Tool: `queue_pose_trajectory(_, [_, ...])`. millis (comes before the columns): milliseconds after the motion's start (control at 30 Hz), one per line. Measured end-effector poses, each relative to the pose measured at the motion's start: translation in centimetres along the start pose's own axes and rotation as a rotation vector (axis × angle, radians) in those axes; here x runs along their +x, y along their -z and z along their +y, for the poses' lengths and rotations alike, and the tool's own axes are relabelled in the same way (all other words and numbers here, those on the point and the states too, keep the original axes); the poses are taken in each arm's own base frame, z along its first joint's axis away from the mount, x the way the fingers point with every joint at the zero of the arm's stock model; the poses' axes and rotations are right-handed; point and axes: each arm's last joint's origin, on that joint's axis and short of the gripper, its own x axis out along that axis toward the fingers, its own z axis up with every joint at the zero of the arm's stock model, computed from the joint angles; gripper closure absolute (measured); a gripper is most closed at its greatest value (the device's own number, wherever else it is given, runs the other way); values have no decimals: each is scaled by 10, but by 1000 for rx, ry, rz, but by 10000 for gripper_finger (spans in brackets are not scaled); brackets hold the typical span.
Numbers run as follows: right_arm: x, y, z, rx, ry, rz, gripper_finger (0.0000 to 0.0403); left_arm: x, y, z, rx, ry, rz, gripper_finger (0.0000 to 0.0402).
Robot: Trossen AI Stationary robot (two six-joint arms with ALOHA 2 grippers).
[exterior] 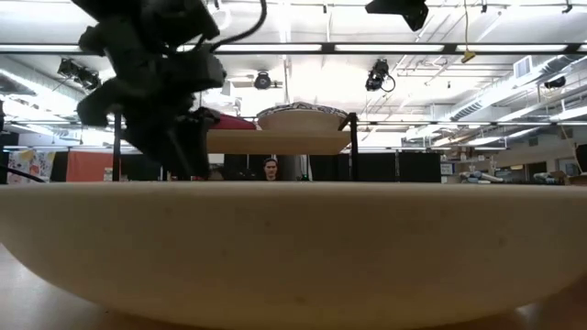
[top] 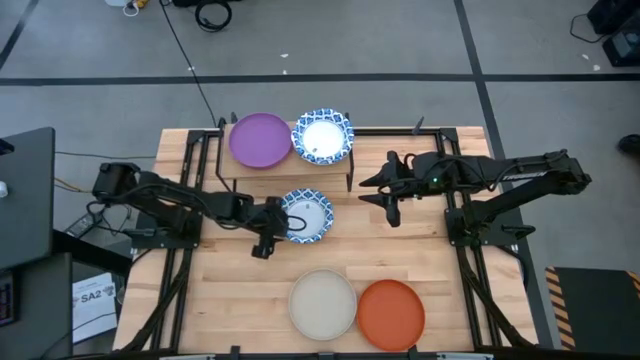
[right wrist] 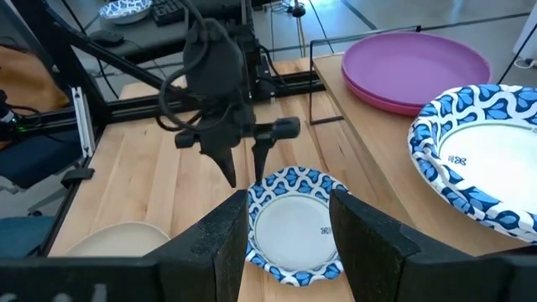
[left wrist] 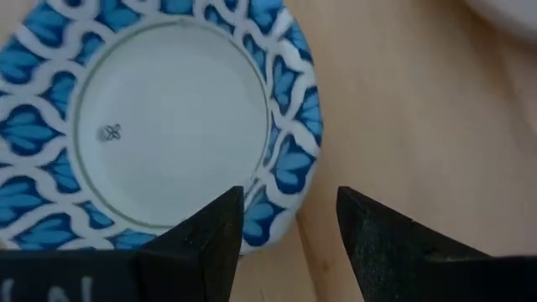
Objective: Place and stack plates onto a shelf
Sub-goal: Stack the white patterned bowl on top of the other white patterned bowl on the shelf
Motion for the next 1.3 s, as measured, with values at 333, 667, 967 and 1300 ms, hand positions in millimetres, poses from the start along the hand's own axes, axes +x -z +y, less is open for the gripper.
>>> queue_pose_trajectory(333, [7,3,0,-3,4,27,229,18,6,-1,20,-19,76,226])
queue_pose_trajectory(667, [9,3,1,-4,5,28,229,19,5,-1,21,-24,72,282])
queue_pose_trajectory(967, [9,3,1,-4,5,28,229,19,5,-1,21,-29,70,346])
queue_pose_trajectory(1300, [9,3,1,-4,5,28,229,18,4,-2,22,-25,65,369])
